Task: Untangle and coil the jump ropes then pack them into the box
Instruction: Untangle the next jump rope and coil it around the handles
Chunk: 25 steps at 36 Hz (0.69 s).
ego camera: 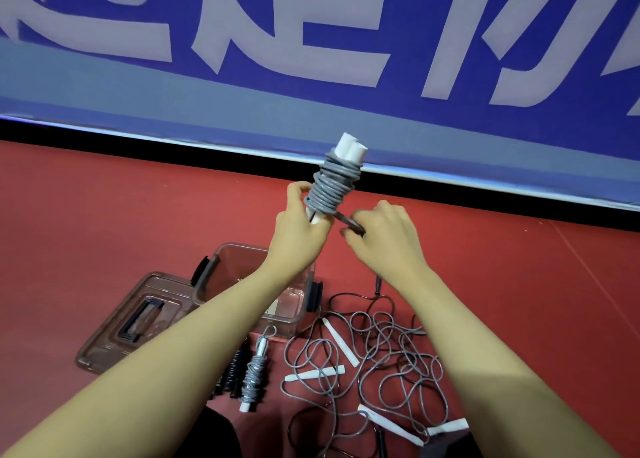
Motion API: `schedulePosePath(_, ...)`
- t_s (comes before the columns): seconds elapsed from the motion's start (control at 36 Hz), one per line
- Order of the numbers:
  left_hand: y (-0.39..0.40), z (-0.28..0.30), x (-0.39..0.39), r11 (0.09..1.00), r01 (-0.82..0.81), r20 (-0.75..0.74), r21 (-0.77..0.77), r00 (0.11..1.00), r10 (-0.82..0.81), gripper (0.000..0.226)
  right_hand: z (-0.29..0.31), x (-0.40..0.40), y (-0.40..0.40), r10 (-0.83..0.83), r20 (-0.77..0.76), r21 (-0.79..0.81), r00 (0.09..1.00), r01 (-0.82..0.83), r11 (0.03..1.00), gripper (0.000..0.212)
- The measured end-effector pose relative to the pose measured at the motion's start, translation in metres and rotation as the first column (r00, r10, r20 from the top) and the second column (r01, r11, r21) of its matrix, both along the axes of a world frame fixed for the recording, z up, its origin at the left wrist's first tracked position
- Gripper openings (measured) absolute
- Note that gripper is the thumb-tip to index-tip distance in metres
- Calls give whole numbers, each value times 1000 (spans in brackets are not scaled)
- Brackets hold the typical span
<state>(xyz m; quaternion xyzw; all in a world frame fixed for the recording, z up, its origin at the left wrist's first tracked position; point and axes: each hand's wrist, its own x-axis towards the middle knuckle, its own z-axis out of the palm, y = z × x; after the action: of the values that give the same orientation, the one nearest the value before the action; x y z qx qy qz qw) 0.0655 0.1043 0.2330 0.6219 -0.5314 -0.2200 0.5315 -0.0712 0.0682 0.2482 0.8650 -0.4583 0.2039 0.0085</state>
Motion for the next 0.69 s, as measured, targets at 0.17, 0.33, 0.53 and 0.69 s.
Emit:
schedulePosePath(0.17, -4, -8, 6, 982, -130, 157, 136, 982, 108, 37, -1, 7, 13, 61, -104, 96, 993, -51, 994, 18)
schedulePosePath(0.33, -5, -13, 11, 956, -215, 317, 200, 937, 145, 31, 0, 16, 21, 147, -140, 217, 979, -114, 969, 14)
schedulePosePath(0.53, -6, -13, 14, 904, -291, 533, 315, 842, 85, 25, 2, 19, 24, 201, -237, 146, 951, -169, 975, 10)
schedulePosePath(0.69, -3, -14, 15, 884, -346, 853, 315, 511, -104, 16, 3, 19, 26, 192, -278, -35, 941, -210, 977, 9)
